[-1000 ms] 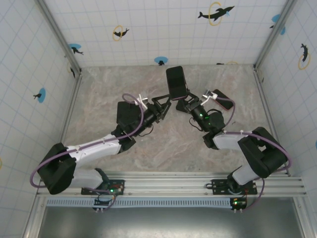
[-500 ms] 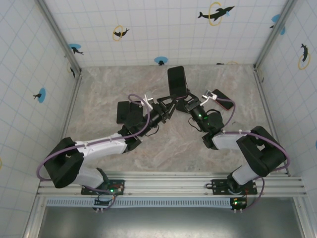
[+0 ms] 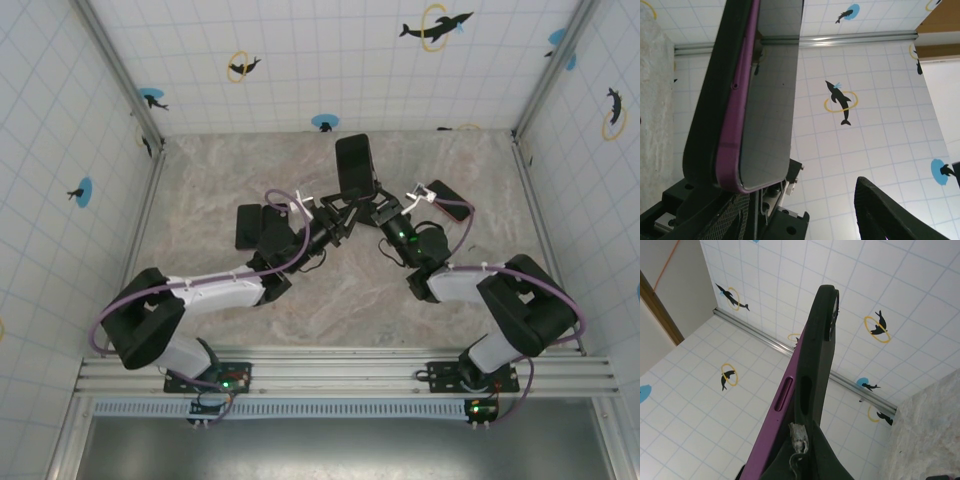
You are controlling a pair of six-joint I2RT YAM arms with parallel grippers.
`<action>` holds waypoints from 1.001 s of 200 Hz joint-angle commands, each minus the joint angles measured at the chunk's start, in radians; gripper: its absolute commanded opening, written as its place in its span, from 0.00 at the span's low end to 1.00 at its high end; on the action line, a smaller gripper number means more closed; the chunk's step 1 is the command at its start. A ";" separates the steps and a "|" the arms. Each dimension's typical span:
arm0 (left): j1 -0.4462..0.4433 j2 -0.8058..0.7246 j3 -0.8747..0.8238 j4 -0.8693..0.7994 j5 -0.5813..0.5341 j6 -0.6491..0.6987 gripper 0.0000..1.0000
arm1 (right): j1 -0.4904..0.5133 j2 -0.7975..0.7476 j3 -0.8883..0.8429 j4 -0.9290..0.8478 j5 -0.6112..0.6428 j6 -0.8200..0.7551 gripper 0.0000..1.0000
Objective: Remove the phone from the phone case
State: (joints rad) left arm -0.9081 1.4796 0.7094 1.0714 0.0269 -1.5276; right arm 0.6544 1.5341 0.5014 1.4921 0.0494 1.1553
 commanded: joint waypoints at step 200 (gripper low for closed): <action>0.021 0.069 0.084 0.117 -0.049 -0.016 0.03 | 0.067 -0.055 -0.063 0.115 0.139 -0.168 0.00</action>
State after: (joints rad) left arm -0.8967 1.5543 0.7460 1.1152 -0.0223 -1.5501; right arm 0.7097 1.5055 0.4419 1.5356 0.1467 1.0241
